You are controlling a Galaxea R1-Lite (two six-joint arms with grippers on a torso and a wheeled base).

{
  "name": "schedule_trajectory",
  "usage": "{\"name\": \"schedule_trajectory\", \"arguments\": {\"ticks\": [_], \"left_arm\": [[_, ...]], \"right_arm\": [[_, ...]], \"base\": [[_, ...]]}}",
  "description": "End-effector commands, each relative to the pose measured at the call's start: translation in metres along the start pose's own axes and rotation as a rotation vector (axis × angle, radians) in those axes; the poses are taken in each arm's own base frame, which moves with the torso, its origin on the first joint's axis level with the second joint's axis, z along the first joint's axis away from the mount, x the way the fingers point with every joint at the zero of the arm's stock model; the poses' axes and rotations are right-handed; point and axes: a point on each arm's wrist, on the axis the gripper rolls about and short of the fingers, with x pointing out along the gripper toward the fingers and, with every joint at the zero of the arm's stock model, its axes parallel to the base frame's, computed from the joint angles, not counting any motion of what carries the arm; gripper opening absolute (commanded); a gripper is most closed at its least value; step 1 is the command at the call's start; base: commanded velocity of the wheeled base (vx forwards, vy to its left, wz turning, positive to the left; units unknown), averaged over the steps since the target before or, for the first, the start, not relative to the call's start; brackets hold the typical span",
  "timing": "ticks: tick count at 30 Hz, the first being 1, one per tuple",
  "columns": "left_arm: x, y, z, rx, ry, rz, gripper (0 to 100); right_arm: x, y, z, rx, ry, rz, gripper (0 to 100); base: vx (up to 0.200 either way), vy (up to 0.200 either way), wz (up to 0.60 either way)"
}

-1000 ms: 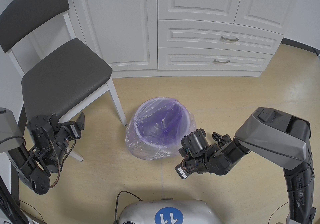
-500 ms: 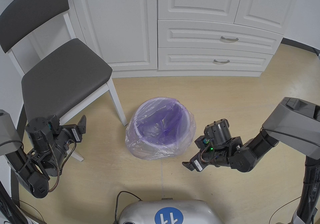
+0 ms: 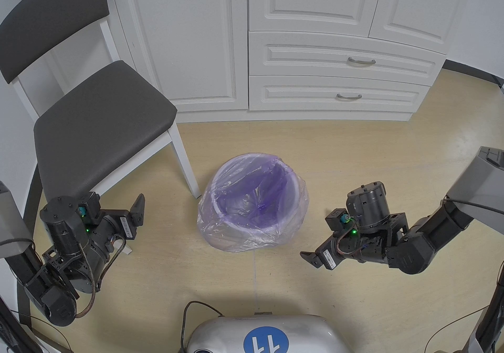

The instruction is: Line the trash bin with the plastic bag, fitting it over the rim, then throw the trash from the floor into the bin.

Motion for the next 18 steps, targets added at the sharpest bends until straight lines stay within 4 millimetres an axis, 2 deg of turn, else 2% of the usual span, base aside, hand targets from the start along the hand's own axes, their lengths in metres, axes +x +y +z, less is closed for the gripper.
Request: {"name": "schedule_trajectory", "arguments": {"ticks": [1, 7, 15, 18], "left_arm": [[-0.006, -0.006, 0.0, 0.006, 0.002, -0.029, 100], [-0.007, -0.01, 0.006, 0.005, -0.026, -0.049, 100], [-0.006, -0.015, 0.012, 0.002, -0.056, -0.074, 100], [-0.008, -0.014, 0.017, -0.004, -0.07, -0.075, 100]], "right_arm": [[-0.014, -0.002, -0.004, 0.009, -0.042, -0.024, 100], [-0.022, -0.005, -0.014, 0.023, -0.111, -0.063, 100], [-0.044, -0.012, -0.013, 0.034, -0.145, -0.099, 100], [-0.046, -0.013, -0.012, 0.034, -0.152, -0.102, 100]], "base": [[0.0, 0.0, 0.0], [0.0, 0.0, 0.0], [0.0, 0.0, 0.0], [0.0, 0.0, 0.0]]}}
